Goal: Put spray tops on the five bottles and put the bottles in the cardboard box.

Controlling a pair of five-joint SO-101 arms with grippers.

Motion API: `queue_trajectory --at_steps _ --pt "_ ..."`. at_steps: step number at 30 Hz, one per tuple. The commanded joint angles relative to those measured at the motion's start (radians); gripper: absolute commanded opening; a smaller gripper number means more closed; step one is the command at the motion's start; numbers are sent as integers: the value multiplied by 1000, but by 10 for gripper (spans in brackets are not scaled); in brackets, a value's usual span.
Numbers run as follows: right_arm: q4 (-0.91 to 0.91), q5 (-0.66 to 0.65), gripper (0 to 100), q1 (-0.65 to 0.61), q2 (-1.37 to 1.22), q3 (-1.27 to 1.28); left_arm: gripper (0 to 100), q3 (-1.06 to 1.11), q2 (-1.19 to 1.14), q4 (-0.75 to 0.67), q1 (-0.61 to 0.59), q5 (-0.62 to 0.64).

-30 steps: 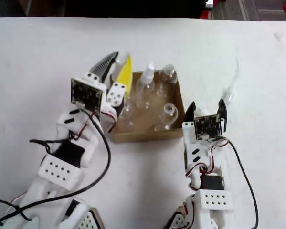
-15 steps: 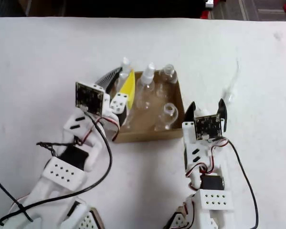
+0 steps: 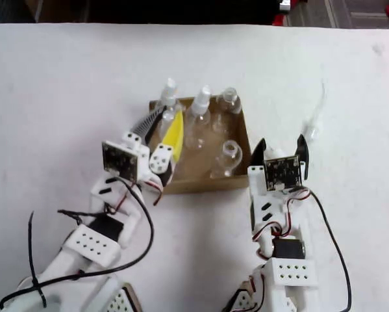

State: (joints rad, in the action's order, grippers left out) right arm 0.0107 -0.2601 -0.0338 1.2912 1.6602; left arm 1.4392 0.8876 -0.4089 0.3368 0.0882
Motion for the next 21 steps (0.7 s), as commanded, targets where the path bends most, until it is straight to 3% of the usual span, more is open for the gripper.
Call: queue_trajectory --at_steps 1,8,21 --pt "25 -11 261 8 7 6 20 29 30 -89 10 11" --pt "25 -11 261 8 7 6 20 100 30 -169 15 3" --pt "25 -11 261 7 7 6 20 101 30 -164 16 9"
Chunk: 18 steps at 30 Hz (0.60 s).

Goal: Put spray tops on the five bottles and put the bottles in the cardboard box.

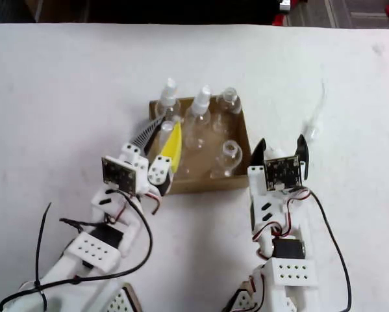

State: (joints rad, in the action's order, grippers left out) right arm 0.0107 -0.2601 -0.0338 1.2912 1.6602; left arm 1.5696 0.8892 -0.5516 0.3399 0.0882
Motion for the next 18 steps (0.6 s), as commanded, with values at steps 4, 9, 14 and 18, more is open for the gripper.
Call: queue_trajectory --at_steps 4,9,14,18 --pt "25 -11 261 7 7 6 20 -5 28 -26 24 9" --pt "25 -11 261 7 7 6 20 18 27 -26 81 11" --pt "25 -11 261 7 7 6 20 21 21 -26 44 11" --pt "25 -11 261 7 7 6 20 26 21 -26 22 11"
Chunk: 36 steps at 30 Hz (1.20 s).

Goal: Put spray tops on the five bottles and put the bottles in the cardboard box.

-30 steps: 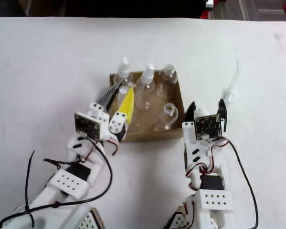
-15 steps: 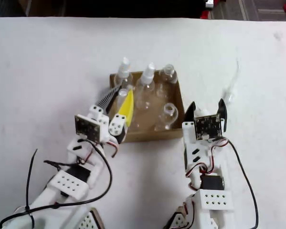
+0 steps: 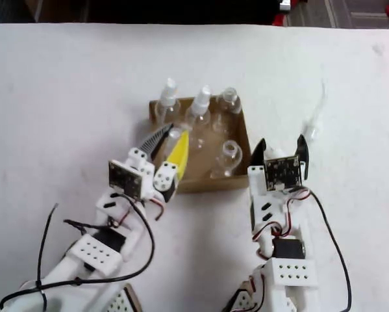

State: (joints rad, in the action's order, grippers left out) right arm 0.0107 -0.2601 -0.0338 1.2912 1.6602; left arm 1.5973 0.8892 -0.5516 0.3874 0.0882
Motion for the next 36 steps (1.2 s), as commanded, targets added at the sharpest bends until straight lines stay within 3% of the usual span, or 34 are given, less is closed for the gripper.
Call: queue_trajectory --at_steps 1,22,26,32,36 --pt "25 -11 261 7 7 6 20 -2 21 -23 -22 11" --pt "25 -11 261 7 7 6 21 17 28 -21 -24 14" --pt "25 -11 261 7 7 6 55 2 28 -18 -33 80" --pt "25 -11 261 7 7 6 149 -81 28 149 -71 140" --pt "25 -11 261 7 7 6 172 -114 28 189 -70 147"
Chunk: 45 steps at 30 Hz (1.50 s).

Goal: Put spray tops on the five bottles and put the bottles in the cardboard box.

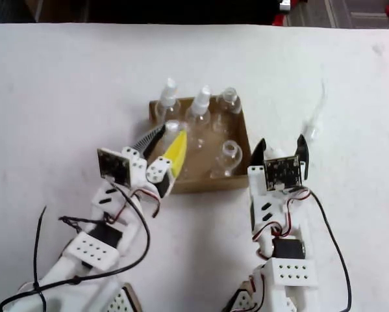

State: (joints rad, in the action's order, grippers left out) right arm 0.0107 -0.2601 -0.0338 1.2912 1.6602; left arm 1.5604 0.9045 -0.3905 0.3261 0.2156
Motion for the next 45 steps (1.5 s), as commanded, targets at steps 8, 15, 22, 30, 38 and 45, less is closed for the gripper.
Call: queue_trajectory --at_steps 8,15,22,30,38,45 --pt "25 -11 261 7 7 6 170 -94 13 31 -2 32" --pt "25 -11 261 7 7 6 169 -92 15 31 -2 32" --pt "25 -11 261 7 7 6 169 -112 208 172 41 34" --pt "25 -11 261 7 7 6 169 -373 673 853 25 35" --pt "22 -11 261 5 7 6 169 -559 740 1174 -189 155" --pt "21 -11 261 -1 7 11 169 -571 657 1307 -331 130"
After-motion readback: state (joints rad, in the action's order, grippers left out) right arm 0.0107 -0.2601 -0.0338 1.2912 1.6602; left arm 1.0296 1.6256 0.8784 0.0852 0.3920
